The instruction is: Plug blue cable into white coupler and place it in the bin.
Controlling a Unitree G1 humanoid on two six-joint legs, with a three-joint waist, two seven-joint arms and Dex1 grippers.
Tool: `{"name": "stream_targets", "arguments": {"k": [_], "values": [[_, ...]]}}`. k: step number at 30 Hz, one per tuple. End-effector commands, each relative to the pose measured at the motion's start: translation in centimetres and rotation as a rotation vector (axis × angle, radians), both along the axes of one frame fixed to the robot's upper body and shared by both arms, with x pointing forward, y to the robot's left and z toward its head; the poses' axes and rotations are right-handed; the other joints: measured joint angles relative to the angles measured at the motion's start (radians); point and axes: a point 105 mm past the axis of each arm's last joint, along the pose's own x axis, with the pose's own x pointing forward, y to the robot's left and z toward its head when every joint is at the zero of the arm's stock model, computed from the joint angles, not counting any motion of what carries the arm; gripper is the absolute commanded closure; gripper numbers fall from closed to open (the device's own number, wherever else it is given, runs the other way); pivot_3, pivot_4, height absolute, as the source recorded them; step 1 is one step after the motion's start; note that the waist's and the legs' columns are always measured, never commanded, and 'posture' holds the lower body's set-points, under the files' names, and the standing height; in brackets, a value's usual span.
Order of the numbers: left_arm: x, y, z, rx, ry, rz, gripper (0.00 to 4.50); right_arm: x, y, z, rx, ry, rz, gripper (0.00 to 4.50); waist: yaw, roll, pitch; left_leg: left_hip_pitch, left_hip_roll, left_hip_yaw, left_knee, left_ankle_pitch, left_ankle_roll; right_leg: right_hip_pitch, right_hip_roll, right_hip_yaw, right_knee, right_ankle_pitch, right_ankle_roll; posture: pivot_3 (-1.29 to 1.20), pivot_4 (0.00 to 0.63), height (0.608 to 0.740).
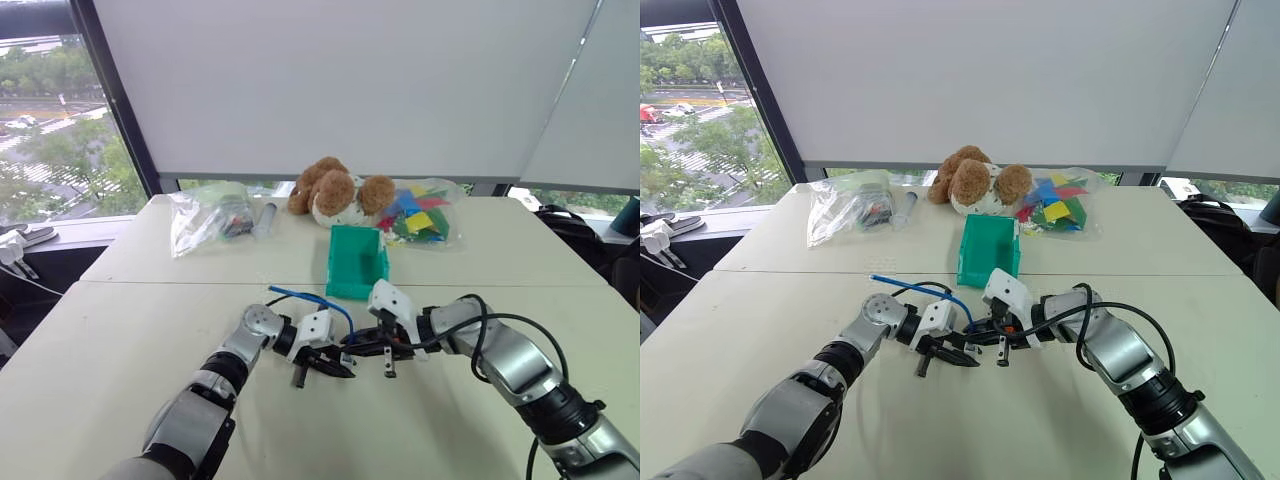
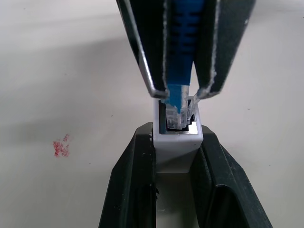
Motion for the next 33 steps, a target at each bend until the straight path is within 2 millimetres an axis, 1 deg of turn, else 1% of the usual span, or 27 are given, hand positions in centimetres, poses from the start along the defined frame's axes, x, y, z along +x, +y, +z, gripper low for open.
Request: {"name": "stream_targets", "arguments": {"k": [1, 6, 10, 17, 19, 22, 26, 28, 29, 32, 33], "values": [[-0.1, 0.1, -0.6, 0.037, 0.006, -0.002, 4.13, -0.2, 0.4, -0.8, -0.051, 0.012, 0.053, 4.50, 0.000, 0.000, 0.000, 0.000, 0.000, 0.000, 0.000, 0.000, 0.000, 0.000, 0.000, 0.000, 0.000, 0.000, 0.000, 0.00, 0.150, 0.740], [-0.1, 0.0, -0.7, 0.038, 0.005, -0.003, 4.13, -0.1, 0.4, -1.4, -0.116, 0.034, 0.122, 4.50, 0.000, 0.000, -0.001, 0.001, 0.000, 0.000, 0.000, 0.000, 0.000, 0.001, 0.000, 0.000, 0.000, 0.000, 0.000, 0.00, 0.150, 0.740], [-0.1, 0.0, -0.7, 0.038, 0.003, -0.001, 4.13, 0.1, 0.3, -2.0, -0.149, 0.062, 0.138, 4.50, 0.000, 0.000, -0.001, 0.001, 0.000, 0.000, 0.000, 0.000, 0.000, 0.001, 0.000, 0.000, 0.000, 0.000, 0.000, 0.00, 0.150, 0.740], [-0.2, 0.1, -1.0, 0.040, 0.006, 0.003, 4.13, 0.1, -1.2, -5.1, -0.224, 0.158, 0.108, 4.50, 0.000, -0.001, -0.003, 0.002, 0.000, 0.000, 0.000, 0.000, 0.000, 0.002, 0.000, 0.000, 0.000, 0.000, 0.000, 0.00, 0.150, 0.740], [-0.2, 0.1, -1.0, 0.039, 0.007, 0.005, 4.13, 0.1, -1.4, -5.5, -0.234, 0.168, 0.102, 4.50, 0.000, -0.001, -0.004, 0.004, 0.000, 0.000, 0.000, 0.000, 0.000, 0.004, 0.000, 0.000, 0.000, 0.000, 0.000, 0.00, 0.150, 0.740], [-0.1, 0.2, -0.9, 0.035, 0.007, 0.011, 4.13, 0.1, -1.1, -5.2, -0.188, 0.171, 0.090, 4.50, -0.001, -0.001, -0.006, 0.006, 0.000, -0.001, 0.000, 0.000, 0.000, 0.006, 0.000, 0.000, 0.000, 0.000, 0.000, 0.00, 0.150, 0.740], [0.0, 0.7, -0.8, 0.050, 0.028, 0.018, 4.13, 0.4, -0.5, -3.1, -0.104, 0.145, 0.071, 4.50, -0.001, -0.002, -0.007, 0.006, 0.000, -0.001, 0.000, 0.000, 0.000, 0.006, 0.000, 0.000, 0.000, 0.000, 0.000, 0.00, 0.150, 0.740], [0.0, 1.2, -0.7, 0.057, 0.038, 0.017, 3.08, 0.3, -0.4, -2.3, -0.086, 0.133, 0.069, 4.50, -0.002, -0.002, -0.007, 0.005, 0.000, -0.001, 0.000, 0.000, 0.000, 0.006, 0.000, 0.000, 0.000, 0.000, 0.000, 0.00, 0.150, 0.740], [0.1, 1.5, -0.5, 0.056, 0.037, 0.019, 2.84, 0.2, -0.4, -2.0, -0.081, 0.130, 0.069, 4.50, -0.003, -0.002, -0.007, 0.005, 0.000, -0.001, 0.000, 0.000, 0.000, 0.006, 0.000, 0.000, 0.000, 0.000, 0.000, 0.00, 0.150, 0.740], [0.4, 2.7, 0.1, 0.052, 0.011, 0.035, 1.45, 0.2, -0.6, -1.0, -0.068, 0.109, 0.053, 4.50, -0.005, -0.001, -0.007, 0.004, 0.000, -0.001, 0.000, 0.000, 0.000, 0.004, 0.000, 0.000, 0.000, 0.000, 0.000, 0.00, 0.150, 0.740], [0.6, 3.2, 0.6, 0.039, 0.001, 0.049, 0.93, 0.1, -0.7, -0.5, -0.059, 0.099, 0.048, 4.50, -0.005, -0.001, -0.007, 0.004, 0.000, -0.001, -0.001, 0.000, 0.000, 0.004, 0.000, 0.000, 0.000, 0.000, 0.000, 0.00, 0.150, 0.740]]}}
